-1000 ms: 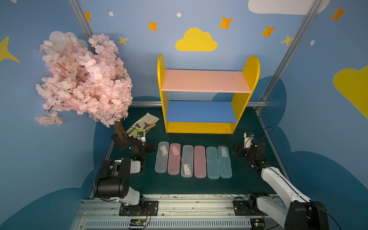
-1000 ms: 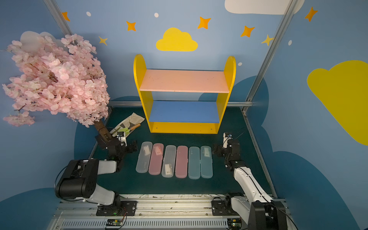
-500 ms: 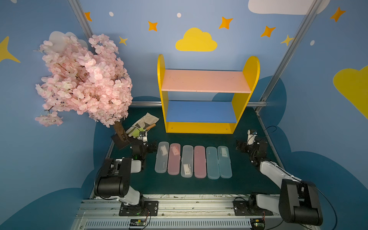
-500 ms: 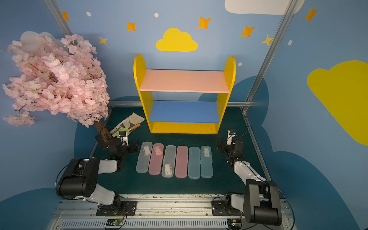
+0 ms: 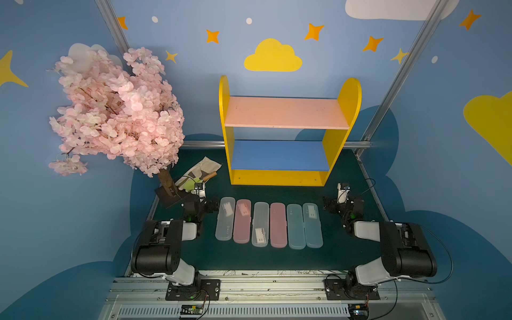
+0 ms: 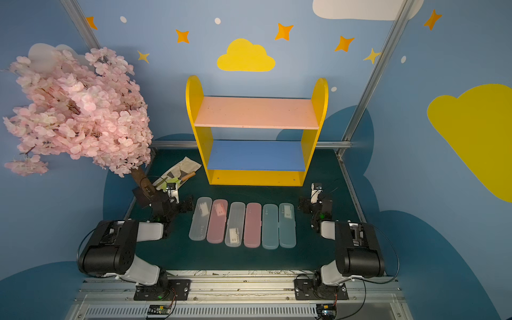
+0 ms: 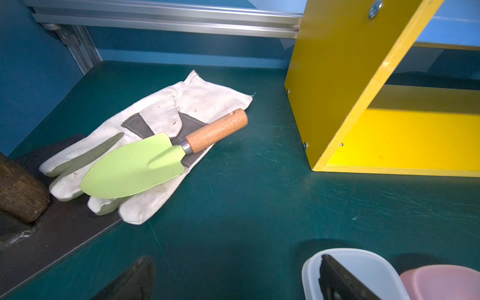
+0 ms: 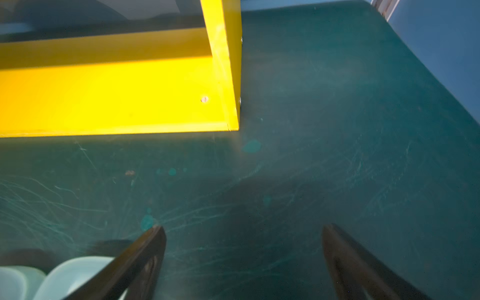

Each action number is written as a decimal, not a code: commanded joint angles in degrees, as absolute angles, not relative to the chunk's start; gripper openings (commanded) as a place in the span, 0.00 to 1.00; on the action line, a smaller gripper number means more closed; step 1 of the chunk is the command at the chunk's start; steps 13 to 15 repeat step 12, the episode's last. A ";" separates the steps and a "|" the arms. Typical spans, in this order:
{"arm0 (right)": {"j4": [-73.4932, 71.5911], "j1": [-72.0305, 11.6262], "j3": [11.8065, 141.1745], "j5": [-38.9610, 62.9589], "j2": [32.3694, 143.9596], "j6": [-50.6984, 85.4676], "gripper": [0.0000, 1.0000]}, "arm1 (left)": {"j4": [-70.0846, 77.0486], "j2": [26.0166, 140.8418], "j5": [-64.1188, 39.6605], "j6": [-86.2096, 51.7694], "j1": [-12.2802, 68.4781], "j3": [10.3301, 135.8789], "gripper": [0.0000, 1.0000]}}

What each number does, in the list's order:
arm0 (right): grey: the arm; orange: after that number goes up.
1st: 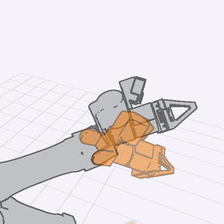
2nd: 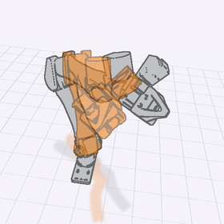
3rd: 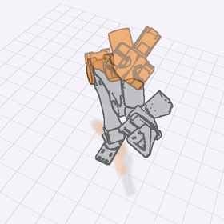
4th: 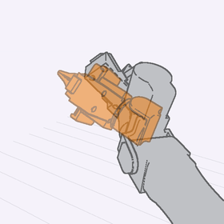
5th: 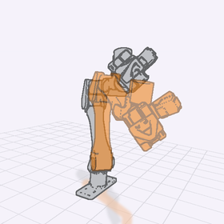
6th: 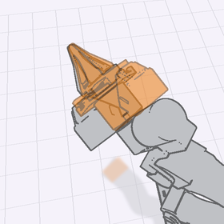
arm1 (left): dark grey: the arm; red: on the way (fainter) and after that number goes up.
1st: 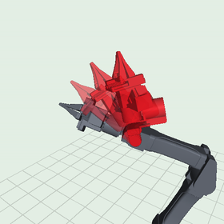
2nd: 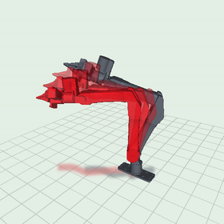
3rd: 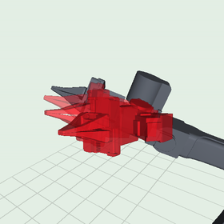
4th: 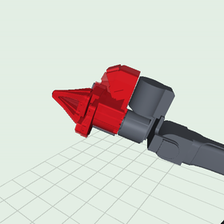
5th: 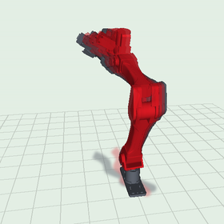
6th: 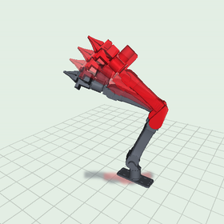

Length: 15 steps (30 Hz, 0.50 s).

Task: Remove the pencil cases from the shelf
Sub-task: Reset both arms

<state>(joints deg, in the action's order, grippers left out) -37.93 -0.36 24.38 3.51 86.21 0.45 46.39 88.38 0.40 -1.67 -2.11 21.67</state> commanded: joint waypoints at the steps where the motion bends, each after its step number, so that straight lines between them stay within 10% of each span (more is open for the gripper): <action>1: -36.52 -0.88 25.93 2.88 84.75 -0.77 0.99 | 46.54 87.95 0.44 -1.04 -2.00 22.76 1.00; 15: -36.63 -0.89 25.93 2.97 84.75 -0.71 0.99 | 46.32 87.90 0.70 -0.93 -1.83 22.77 1.00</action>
